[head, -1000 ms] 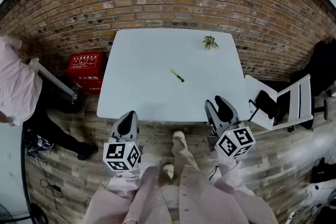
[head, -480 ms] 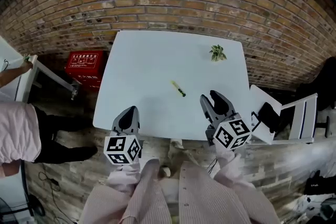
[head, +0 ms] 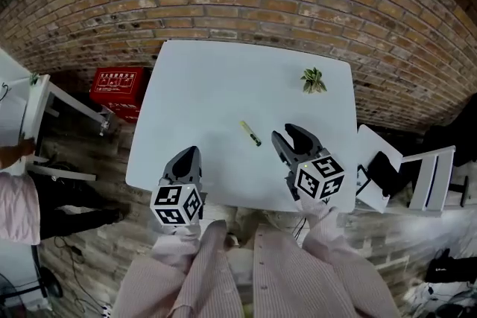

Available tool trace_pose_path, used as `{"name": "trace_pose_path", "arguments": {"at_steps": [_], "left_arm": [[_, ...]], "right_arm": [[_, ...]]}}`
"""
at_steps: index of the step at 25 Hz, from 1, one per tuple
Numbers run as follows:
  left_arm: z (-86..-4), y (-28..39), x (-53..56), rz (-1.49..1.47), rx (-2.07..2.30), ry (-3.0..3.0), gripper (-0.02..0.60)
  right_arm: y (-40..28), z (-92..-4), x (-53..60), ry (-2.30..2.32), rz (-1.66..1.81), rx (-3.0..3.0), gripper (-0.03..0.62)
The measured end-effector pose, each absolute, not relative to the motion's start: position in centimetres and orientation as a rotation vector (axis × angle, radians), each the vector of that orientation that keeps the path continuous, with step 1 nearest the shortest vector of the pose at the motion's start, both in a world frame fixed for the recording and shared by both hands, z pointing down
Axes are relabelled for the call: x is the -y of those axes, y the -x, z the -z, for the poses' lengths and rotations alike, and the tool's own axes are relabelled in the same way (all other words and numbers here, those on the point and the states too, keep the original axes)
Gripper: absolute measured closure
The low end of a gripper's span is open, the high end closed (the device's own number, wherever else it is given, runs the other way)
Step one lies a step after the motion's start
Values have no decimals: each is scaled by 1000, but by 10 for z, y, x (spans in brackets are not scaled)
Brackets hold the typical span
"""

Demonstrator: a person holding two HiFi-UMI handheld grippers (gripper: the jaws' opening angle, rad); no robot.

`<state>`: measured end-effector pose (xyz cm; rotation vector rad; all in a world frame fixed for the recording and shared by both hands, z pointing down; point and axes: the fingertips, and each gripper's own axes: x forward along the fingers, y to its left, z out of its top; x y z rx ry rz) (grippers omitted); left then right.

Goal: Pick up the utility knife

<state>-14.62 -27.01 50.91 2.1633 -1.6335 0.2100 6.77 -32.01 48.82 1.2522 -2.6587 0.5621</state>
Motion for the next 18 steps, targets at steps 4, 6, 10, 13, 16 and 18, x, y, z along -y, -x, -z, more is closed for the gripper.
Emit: {"name": "trace_pose_path", "arguments": {"at_steps": [4, 6, 10, 13, 16, 18], "left_arm": [[-520, 142, 283, -225, 1636, -2133, 589], [-525, 140, 287, -241, 1635, -2120, 589], [-535, 135, 291, -268, 1629, -2097, 589], [-543, 131, 294, -278, 1615, -2082, 589], [-551, 127, 296, -284, 1595, -2065, 589], [-556, 125, 297, -293, 1582, -2056, 589]], "right_arm": [[-61, -506, 336, -1181, -580, 2630, 442], [-57, -515, 342, -1148, -595, 2617, 442], [-46, -535, 349, -1064, -607, 2582, 441], [-39, -551, 354, -1018, -605, 2541, 442], [-31, -564, 355, -971, -615, 2514, 442], [-24, -572, 354, -936, -622, 2496, 442]]}}
